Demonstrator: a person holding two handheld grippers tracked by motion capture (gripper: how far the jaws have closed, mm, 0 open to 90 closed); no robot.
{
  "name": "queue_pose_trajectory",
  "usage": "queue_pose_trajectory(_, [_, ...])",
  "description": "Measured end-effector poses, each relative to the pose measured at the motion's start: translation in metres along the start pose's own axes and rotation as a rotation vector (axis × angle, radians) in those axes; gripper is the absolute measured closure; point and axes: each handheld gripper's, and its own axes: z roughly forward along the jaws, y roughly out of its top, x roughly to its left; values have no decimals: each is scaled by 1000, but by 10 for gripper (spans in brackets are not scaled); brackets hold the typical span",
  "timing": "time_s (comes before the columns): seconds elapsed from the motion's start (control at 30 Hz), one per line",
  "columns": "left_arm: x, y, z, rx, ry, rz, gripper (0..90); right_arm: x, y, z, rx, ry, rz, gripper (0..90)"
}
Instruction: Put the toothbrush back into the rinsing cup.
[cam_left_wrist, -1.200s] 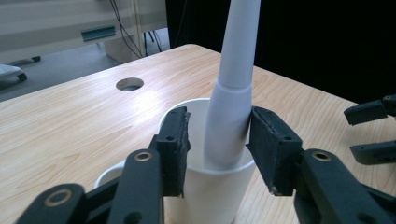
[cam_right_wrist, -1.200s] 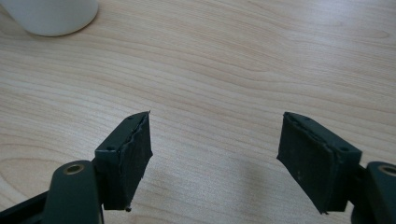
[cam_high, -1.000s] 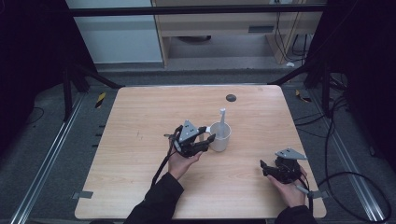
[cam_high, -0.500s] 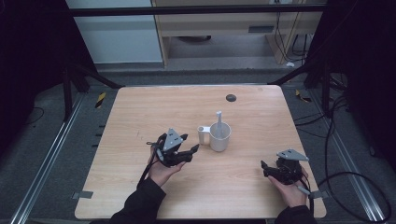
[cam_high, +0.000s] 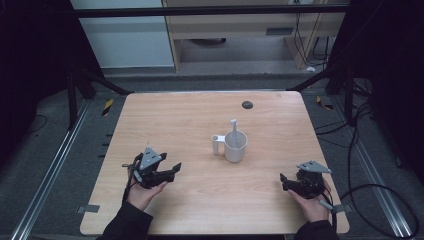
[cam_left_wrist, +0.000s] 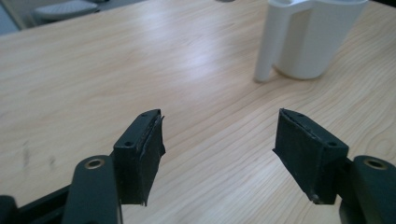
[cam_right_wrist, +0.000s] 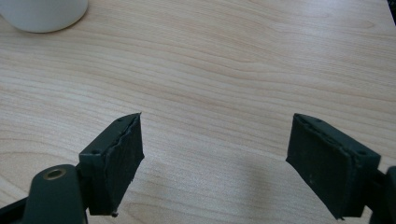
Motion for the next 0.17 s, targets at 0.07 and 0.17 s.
queue_pose_trajectory(0.07, [9, -5, -5, 0, 25, -21, 316, -1, 0, 0, -2, 0, 5, 178])
queue_pose_trajectory(0.17, [21, -13, -12, 8, 64, -45, 315, -2, -1, 1, -3, -5, 11, 176])
